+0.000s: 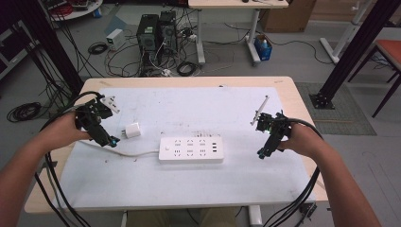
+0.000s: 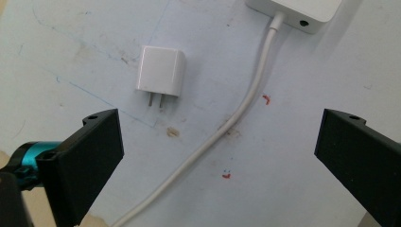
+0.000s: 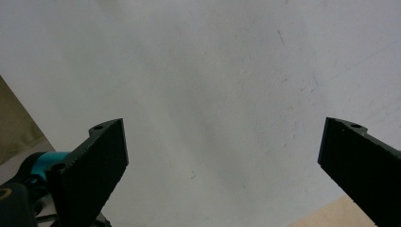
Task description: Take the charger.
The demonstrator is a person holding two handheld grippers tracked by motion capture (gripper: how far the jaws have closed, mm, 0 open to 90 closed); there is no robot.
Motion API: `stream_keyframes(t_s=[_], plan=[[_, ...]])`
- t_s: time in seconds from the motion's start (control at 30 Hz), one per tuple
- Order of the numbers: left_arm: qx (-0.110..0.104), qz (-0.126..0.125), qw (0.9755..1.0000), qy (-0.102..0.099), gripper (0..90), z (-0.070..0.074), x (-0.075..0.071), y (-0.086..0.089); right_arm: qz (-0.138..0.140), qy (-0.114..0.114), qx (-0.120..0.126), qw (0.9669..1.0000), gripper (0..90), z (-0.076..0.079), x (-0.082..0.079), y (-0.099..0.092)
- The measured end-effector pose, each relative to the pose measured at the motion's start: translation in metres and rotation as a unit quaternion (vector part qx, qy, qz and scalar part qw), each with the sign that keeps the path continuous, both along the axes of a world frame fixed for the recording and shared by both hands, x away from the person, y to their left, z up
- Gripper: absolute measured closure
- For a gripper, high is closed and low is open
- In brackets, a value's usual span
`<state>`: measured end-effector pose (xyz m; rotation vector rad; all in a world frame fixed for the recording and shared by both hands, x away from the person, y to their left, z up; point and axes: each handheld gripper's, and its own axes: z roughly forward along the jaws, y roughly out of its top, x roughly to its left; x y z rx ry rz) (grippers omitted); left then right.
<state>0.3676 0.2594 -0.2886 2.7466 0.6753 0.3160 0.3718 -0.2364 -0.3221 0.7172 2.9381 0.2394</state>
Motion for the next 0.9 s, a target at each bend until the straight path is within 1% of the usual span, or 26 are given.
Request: stream_keyframes(t_s=[0.03,0.1,0.2,0.23,0.3,0.37,0.43,0.5,0.53,0.57,0.6,0.63,0.67,0.7,0.73,0.77,0.83,0.87,0.9], plan=[[-0.001,0.0,1.0,0.002,1.9,0.001,0.001,0.001,0.002,0.002,0.001,1.0,1.5,0.0,0.0,0.0],[-0.01,0.009,0.9999,0.001,1.9,0.0,0.002,0.001,0.001,0.003,0.001,1.0,1.5,0.0,0.001,0.0],[-0.009,0.006,0.9999,0.002,1.8,0.0,0.005,0.002,-0.001,0.002,0.003,1.0,1.5,-0.001,0.003,-0.001],[-0.009,0.005,0.9999,0.0,1.8,0.0,0.006,0.002,0.002,0.001,0.002,1.0,1.5,-0.001,0.003,-0.002],[-0.009,0.004,1.0,-0.003,1.9,0.0,0.008,0.001,-0.001,0.0,0.006,1.0,1.5,-0.002,0.003,-0.002],[-0.015,0.003,0.9998,-0.008,1.9,-0.001,0.01,-0.001,-0.003,-0.001,0.007,1.0,1.5,-0.003,0.004,-0.003],[-0.015,0.0,0.9998,-0.012,1.8,-0.001,0.011,-0.001,-0.006,0.0,0.009,0.9999,1.5,-0.003,0.003,-0.003],[-0.017,0.0,0.9997,-0.015,1.8,-0.002,0.012,-0.003,-0.002,-0.001,0.008,1.0,1.5,-0.003,0.002,-0.004],[-0.018,-0.003,0.9997,-0.017,1.8,-0.002,0.013,-0.003,-0.002,-0.001,0.008,1.0,1.5,-0.003,0.002,-0.004],[-0.022,-0.01,0.9995,-0.022,1.9,-0.003,0.014,-0.004,-0.008,-0.001,0.011,0.9999,1.5,-0.002,0.001,-0.004],[-0.022,-0.01,0.9995,-0.022,1.9,-0.003,0.014,-0.004,-0.008,-0.001,0.011,0.9999,1.5,-0.002,0.001,-0.004],[-0.024,-0.011,0.9993,-0.026,1.9,-0.004,0.016,-0.004,-0.008,-0.002,0.013,0.9999,1.5,-0.002,0.001,-0.004],[-0.037,-0.006,0.9989,-0.027,1.8,-0.007,0.02,-0.004,-0.006,-0.004,0.011,0.9999,1.5,-0.002,0.0,-0.004],[-0.037,-0.006,0.9989,-0.027,1.9,-0.007,0.02,-0.004,-0.006,-0.003,0.013,0.9999,1.5,-0.002,0.0,-0.003],[-0.035,-0.008,0.999,-0.028,1.9,-0.01,0.026,-0.004,-0.003,-0.004,0.011,0.9999,1.5,-0.002,-0.001,-0.003],[-0.035,-0.008,0.999,-0.028,1.8,-0.01,0.026,-0.004,-0.003,-0.004,0.011,0.9999,1.5,-0.002,-0.001,-0.003],[-0.035,-0.01,0.9991,-0.021,1.9,-0.015,0.031,-0.004,0.0,-0.003,0.01,0.9999,1.5,-0.002,-0.002,-0.001],[-0.033,-0.01,0.9993,-0.014,1.9,-0.021,0.038,-0.004,-0.002,-0.003,0.011,0.9999,1.5,-0.002,-0.002,-0.001],[-0.033,-0.01,0.9993,-0.014,1.9,-0.021,0.038,-0.004,-0.002,-0.003,0.011,0.9999,1.5,-0.002,-0.002,-0.001]])
